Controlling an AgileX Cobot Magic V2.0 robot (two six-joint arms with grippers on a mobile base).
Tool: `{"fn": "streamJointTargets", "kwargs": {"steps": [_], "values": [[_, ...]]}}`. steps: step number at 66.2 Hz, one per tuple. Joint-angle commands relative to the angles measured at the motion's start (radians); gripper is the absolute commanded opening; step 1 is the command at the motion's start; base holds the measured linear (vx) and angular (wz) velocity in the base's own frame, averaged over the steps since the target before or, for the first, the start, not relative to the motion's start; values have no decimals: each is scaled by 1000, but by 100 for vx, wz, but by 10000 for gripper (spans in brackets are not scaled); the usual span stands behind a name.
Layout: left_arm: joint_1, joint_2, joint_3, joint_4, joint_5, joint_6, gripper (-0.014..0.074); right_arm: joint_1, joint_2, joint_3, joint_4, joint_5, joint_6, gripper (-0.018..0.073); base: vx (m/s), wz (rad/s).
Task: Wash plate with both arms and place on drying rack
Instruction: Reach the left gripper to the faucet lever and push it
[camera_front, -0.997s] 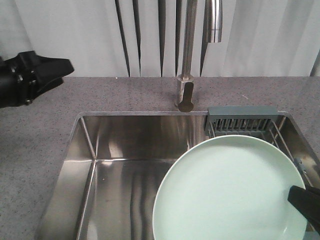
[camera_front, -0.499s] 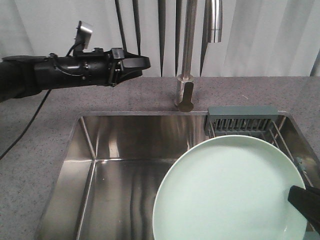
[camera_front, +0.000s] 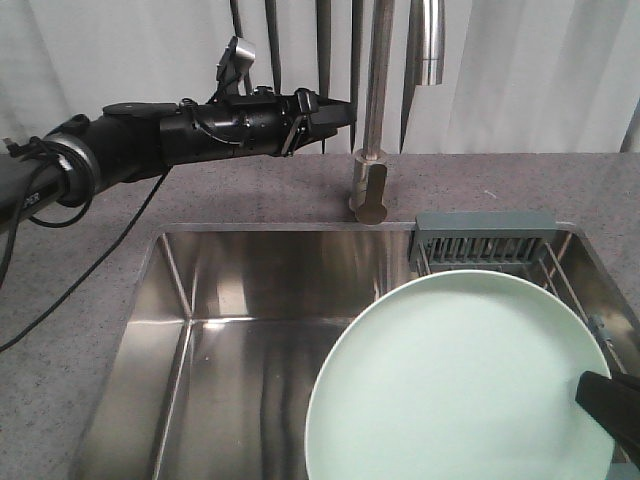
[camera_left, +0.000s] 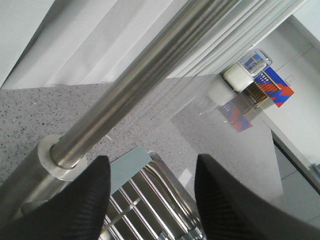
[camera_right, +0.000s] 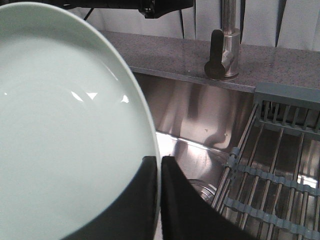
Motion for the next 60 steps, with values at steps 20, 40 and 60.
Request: {"fn": "streamJointTargets", "kwargs": {"steps": [20, 40, 60], "values": [[-35, 23, -118, -107, 30, -41, 378, 1, 9, -25, 56, -40, 0, -2, 0, 0], [-87, 38, -119, -107, 26, -50, 378, 1, 9, -25, 56, -40, 0, -2, 0, 0], [-119, 50, -119, -107, 29, -50, 378, 1, 9, -25, 56, -40, 0, -2, 0, 0]]}}
